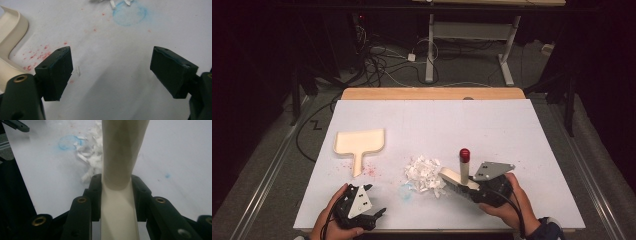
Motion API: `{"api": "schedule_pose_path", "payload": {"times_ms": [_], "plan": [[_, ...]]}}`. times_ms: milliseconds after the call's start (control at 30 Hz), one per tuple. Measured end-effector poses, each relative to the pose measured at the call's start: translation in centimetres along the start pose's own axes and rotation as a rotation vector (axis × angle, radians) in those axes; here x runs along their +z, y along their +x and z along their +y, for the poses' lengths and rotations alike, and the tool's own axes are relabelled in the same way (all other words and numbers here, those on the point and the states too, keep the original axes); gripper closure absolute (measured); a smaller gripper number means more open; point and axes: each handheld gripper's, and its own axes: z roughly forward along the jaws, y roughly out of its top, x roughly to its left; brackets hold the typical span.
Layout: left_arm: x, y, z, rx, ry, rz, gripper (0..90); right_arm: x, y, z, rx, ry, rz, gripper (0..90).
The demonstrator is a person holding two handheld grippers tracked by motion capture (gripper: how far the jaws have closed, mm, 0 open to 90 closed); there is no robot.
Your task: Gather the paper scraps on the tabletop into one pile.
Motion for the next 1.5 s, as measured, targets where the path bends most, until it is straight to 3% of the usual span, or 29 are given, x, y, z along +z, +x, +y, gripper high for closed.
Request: {"api": "schedule_pose_path", "payload": {"times_ms": [167,267,367,433,567,700,800,933,1100,1333,1500], "plan": [[0.1,0.0,0.0,0.002,0.0,-0.003,17.4,1.9,0.5,1.6,-0.011,-0.016,-0.007,68.2],[0.1,0.0,0.0,0.0,0.002,-0.003,17.5,2.2,0.5,2.0,-0.013,-0.039,-0.015,68.2],[0.1,0.0,0.0,-0.002,0.003,-0.004,17.5,1.5,0.0,2.0,0.003,-0.066,-0.012,68.2],[0.1,0.0,0.0,-0.002,0.002,-0.002,17.5,0.6,-0.4,1.8,0.014,-0.083,-0.028,68.2],[0.0,0.0,0.0,-0.003,0.003,0.001,17.5,-1.5,-1.0,1.1,0.02,-0.124,-0.015,68.2],[0.0,0.0,-0.1,-0.003,0.005,0.003,17.5,-3.3,-1.1,-0.3,-0.031,-0.123,0.035,68.1],[0.0,-0.1,-0.1,-0.003,0.006,0.004,17.5,-3.9,-0.6,-1.3,-0.067,-0.089,0.081,68.2],[0.0,-0.1,0.0,0.002,0.007,0.005,17.5,-3.2,0.1,-2.1,-0.082,-0.055,0.135,68.2],[0.1,-0.1,0.0,0.001,0.007,0.002,17.5,-0.7,0.7,-1.4,-0.103,-0.055,0.171,68.2],[0.1,0.0,-0.1,0.001,0.005,-0.001,17.5,2.1,0.1,0.7,-0.12,-0.083,0.135,68.2],[0.1,0.0,-0.1,0.003,0.009,-0.004,17.5,2.0,-0.4,1.3,-0.113,-0.124,0.102,68.2]]}}
